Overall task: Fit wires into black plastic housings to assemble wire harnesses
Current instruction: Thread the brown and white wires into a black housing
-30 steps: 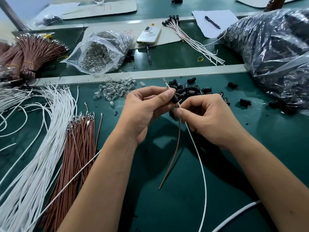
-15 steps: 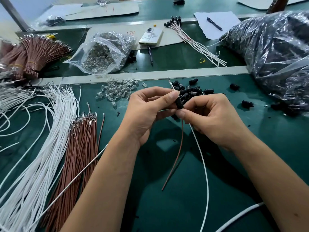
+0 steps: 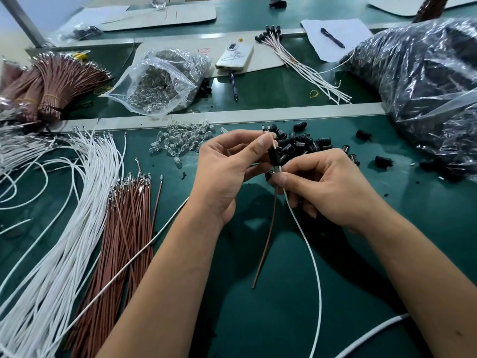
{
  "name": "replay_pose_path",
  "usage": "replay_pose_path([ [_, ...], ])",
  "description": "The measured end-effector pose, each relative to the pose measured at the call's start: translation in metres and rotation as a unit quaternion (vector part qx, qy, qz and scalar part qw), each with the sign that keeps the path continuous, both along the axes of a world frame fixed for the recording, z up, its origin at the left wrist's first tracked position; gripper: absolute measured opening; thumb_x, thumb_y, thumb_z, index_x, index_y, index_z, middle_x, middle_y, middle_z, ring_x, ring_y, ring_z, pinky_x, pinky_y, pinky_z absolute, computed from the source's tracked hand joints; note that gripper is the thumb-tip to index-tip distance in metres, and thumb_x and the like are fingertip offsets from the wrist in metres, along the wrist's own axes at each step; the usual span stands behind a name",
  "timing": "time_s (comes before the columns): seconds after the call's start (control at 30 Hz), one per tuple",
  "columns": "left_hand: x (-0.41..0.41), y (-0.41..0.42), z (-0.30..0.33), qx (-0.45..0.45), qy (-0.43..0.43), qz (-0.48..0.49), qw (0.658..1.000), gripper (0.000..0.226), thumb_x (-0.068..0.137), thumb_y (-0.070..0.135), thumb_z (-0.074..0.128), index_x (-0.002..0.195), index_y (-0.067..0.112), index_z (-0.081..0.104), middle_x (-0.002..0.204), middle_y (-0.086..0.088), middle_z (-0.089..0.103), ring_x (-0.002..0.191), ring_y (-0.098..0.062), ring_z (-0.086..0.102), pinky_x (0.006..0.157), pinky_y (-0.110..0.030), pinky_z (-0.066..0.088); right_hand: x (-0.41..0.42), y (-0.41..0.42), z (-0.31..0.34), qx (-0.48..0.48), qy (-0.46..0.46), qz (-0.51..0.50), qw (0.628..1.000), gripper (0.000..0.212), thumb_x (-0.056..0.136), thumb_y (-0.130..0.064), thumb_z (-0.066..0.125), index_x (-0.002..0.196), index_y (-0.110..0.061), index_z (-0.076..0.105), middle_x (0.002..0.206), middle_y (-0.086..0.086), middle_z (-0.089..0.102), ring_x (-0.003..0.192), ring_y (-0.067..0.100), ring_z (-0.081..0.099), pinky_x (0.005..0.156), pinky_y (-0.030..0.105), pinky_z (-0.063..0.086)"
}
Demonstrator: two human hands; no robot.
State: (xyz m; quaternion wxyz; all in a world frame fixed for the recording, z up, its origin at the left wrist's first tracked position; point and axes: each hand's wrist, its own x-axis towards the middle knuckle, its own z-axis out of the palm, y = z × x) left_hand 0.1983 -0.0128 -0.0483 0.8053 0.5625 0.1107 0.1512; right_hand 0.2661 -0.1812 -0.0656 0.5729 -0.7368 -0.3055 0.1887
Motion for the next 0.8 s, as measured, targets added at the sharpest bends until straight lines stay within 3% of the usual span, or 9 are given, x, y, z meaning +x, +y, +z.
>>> replay_pose_path([
  [0.43, 0.0005, 0.0023, -0.0021, -0.009, -0.018, -0.009, 1.000, 0.013, 0.075, 0.020, 0.076, 0.085, 0.012, 0.075, 0.090, -0.009, 0.077, 0.078, -0.016, 0.072, 0.069, -0.026, 0.057, -0.0041, -0.0004, 0.0067, -0.054, -0.010, 0.049, 0.997, 0.028, 0.105, -0.014, 0.060, 0.079, -0.007, 0.069, 0.058, 0.009, 0.062, 0.038, 0.015, 0.044, 0.038, 0.022, 0.033],
  [0.53, -0.0001, 0.0027, -0.0020, -0.013, -0.024, -0.014, 1.000, 0.011, 0.077, 0.019, 0.076, 0.085, 0.012, 0.075, 0.093, -0.012, 0.077, 0.081, -0.020, 0.073, 0.068, -0.027, 0.058, -0.0050, 0.0001, 0.0075, -0.059, -0.011, 0.051, 0.997, 0.033, 0.106, -0.013, 0.056, 0.076, -0.016, 0.069, 0.058, 0.010, 0.060, 0.040, 0.013, 0.042, 0.038, 0.022, 0.031],
  [0.8, -0.0002, 0.0074, -0.0014, -0.005, 0.002, -0.027, 1.000, 0.012, 0.077, 0.022, 0.075, 0.086, 0.015, 0.074, 0.101, -0.018, 0.076, 0.079, -0.032, 0.074, 0.070, -0.034, 0.062, -0.0054, 0.0008, 0.0086, -0.071, -0.054, 0.023, 0.996, 0.028, 0.107, -0.010, 0.052, 0.090, -0.011, 0.075, 0.051, -0.008, 0.053, 0.043, 0.002, 0.045, 0.046, 0.012, 0.034],
])
